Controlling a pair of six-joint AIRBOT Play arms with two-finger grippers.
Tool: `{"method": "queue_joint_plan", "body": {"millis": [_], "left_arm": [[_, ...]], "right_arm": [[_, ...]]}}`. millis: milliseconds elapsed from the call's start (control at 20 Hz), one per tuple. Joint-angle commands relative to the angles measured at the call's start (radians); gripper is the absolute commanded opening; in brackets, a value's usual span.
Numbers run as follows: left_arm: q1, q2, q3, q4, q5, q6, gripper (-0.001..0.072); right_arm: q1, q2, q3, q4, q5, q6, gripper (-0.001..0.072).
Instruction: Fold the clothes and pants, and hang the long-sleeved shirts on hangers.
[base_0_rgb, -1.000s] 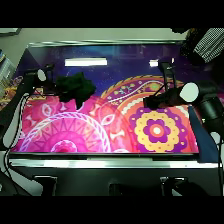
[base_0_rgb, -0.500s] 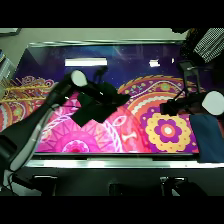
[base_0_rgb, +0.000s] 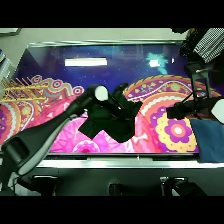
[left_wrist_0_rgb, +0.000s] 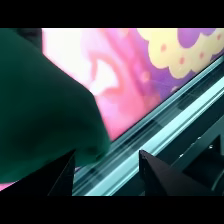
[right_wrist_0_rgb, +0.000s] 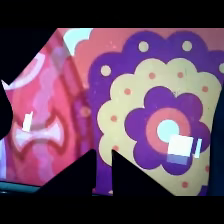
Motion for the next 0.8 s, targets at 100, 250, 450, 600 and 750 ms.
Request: {"method": "queue_joint_plan", "body": {"millis": [100,250,450,600,750], "left_arm": [[0.171,0.212,0.000,0.192,-0.188,0.024,0.0452],[0.269,0.306,0.000,0.241,-0.224,0.025,0.0452],[0.360,0.322,0.000,0.241,-0.224,0.042,0.0452],[0.392,0.314,0.000,0.242,-0.224,0.042,0.0452],[0.400,0.306,0.000,0.260,-0.224,0.042,0.0452]], "right_arm": [[-0.243,-0.159,0.099,0.186,-0.139,0.174,0.0157],[-0.483,-0.333,0.105,0.657,-0.179,-0.075,0.0372],[-0.502,-0.633,0.106,0.877,-0.187,-0.304,0.0425],[-0.445,-0.799,0.106,0.898,-0.207,-0.378,0.0426],[-0.380,-0.874,0.106,0.904,-0.270,-0.412,0.0426]]}}
